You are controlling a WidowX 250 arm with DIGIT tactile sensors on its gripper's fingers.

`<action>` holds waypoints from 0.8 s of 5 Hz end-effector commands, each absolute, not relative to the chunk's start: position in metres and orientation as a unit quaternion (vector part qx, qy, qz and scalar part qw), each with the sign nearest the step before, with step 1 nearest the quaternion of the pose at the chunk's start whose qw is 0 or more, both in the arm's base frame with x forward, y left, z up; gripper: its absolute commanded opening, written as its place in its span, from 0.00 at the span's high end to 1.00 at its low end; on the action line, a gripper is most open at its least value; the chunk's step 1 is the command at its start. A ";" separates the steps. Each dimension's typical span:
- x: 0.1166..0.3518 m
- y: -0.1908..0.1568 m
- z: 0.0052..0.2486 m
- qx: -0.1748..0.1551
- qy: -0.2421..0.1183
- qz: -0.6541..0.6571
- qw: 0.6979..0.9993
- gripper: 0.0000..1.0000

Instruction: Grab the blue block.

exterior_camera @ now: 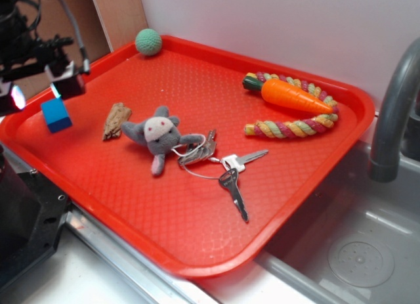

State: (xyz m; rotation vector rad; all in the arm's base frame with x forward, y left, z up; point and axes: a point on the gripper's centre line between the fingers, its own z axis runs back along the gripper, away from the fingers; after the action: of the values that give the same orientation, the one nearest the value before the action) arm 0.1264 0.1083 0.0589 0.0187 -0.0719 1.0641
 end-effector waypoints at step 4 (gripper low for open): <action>0.149 0.130 0.044 0.033 -0.038 0.487 0.872 0.00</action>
State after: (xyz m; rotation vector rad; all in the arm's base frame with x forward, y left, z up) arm 0.1542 0.1257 0.0359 0.0615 -0.0406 1.0303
